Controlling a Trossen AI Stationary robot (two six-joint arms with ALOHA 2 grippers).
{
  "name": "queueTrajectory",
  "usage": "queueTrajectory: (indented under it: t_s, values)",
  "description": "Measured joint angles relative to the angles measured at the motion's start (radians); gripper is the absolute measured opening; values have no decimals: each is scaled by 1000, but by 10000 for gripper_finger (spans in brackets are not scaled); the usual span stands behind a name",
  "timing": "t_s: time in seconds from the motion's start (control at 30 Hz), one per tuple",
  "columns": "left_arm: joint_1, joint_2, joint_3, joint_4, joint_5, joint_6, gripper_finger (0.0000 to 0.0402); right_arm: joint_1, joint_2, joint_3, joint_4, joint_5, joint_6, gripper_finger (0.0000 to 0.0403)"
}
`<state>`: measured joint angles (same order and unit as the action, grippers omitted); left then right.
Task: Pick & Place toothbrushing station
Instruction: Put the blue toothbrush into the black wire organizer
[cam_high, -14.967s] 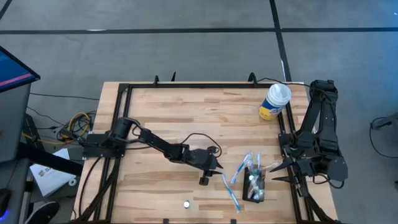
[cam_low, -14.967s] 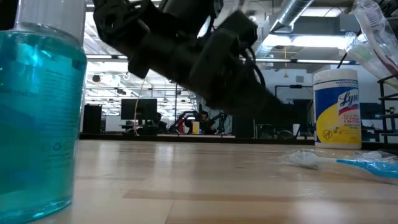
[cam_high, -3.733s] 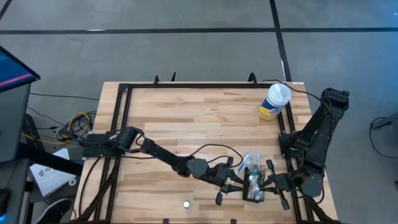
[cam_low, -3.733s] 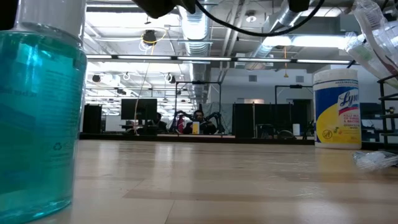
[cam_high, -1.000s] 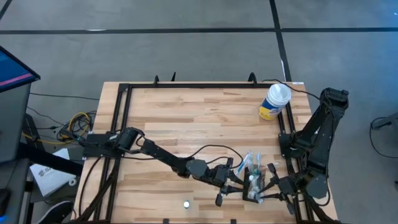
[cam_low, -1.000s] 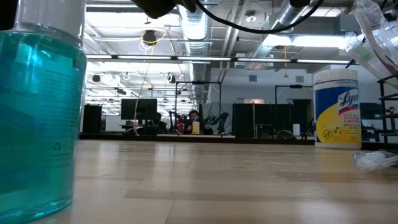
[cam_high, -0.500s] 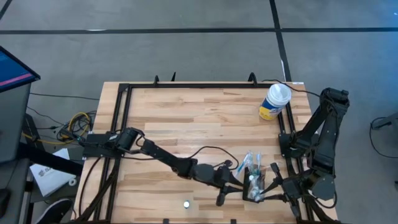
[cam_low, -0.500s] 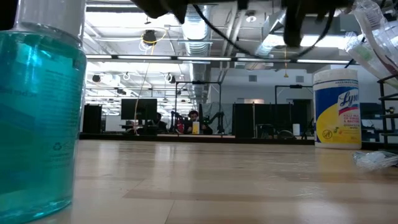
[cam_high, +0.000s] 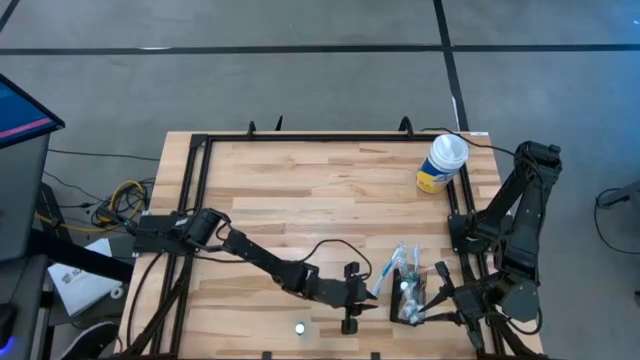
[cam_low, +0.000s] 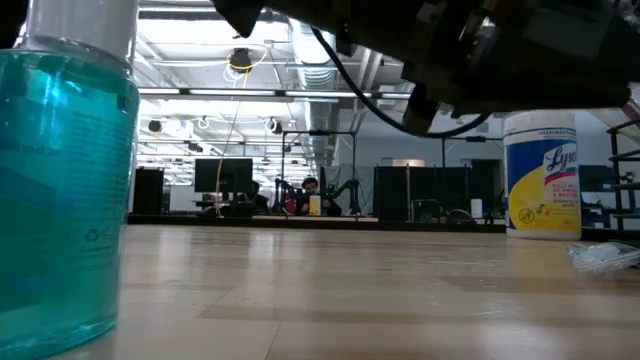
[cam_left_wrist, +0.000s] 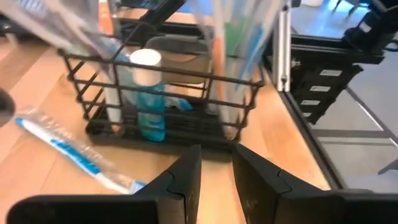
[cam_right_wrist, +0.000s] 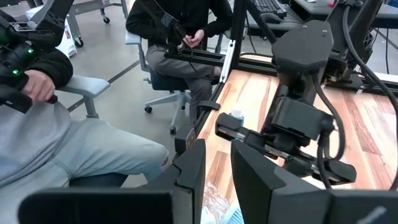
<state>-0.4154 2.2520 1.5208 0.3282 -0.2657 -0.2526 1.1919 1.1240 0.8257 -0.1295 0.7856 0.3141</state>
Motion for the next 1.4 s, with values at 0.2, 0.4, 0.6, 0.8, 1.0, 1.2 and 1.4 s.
queueTrajectory:
  t_s: [0.2,0.4,0.6,0.8,1.0,1.2,1.4]
  values:
    - [8,0,-26,-9,-4,-47,88,0,0,0,2,0,0,67]
    - [7,0,-49,-9,-5,-43,89,-1,0,0,2,0,0,67]
    - [6,0,-74,2,-5,-43,112,-1,0,0,2,0,0,67]
    - [2,0,-96,8,-62,-42,153,-1,0,0,2,1,0,67]
    - [8,48,-93,51,-68,-43,175,-1,0,0,2,1,0,67]
    - [22,104,-94,108,-68,-41,177,-1,0,1,2,1,0,67]
    - [25,138,-93,142,-98,-43,177,-1,0,1,1,1,0,67]
